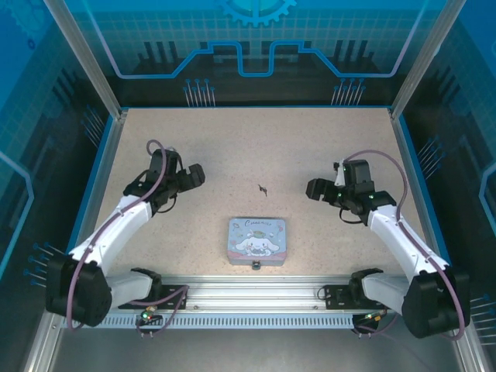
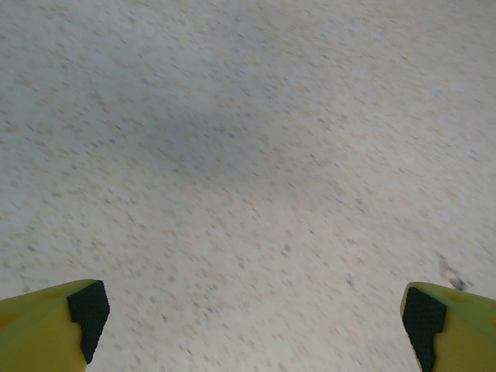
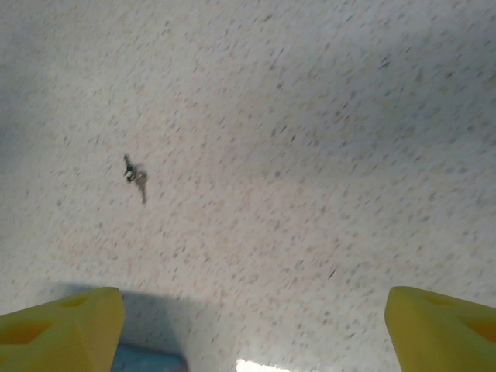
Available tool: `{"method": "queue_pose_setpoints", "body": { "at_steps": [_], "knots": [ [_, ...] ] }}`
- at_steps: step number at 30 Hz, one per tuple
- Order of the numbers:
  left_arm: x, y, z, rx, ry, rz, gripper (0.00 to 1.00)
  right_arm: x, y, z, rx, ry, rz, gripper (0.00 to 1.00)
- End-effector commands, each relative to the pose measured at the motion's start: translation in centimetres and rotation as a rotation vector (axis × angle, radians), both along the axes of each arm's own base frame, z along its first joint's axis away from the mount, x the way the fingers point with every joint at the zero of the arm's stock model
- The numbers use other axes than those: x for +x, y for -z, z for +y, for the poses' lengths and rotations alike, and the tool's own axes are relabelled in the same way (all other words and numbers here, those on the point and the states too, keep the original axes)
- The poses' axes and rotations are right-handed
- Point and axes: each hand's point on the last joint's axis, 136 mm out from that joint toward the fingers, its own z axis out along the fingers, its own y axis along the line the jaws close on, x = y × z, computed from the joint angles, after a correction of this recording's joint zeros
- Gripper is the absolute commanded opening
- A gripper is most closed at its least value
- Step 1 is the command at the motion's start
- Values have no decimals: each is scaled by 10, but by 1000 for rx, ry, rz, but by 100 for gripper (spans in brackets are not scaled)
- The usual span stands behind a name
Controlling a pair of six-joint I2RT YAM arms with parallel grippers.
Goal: Unlock a padlock with a key
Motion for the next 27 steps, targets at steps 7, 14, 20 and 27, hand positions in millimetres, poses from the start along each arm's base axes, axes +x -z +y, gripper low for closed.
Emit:
{"method": "queue_pose_setpoints", "body": {
  "at_steps": [7,14,20,27],
  "knots": [
    [-57,17,-57,-247,157,165,99,-57,26,28,99,-33,129,86],
    [-85,32,-86,-311,198,218,99,-80,40,52,151,-83,196,83],
    [-112,42,-108,-358,240,262,99,-102,47,77,167,-146,253,80],
    [-130,49,-127,-380,277,289,99,-119,45,96,154,-205,275,78]
  ]
}}
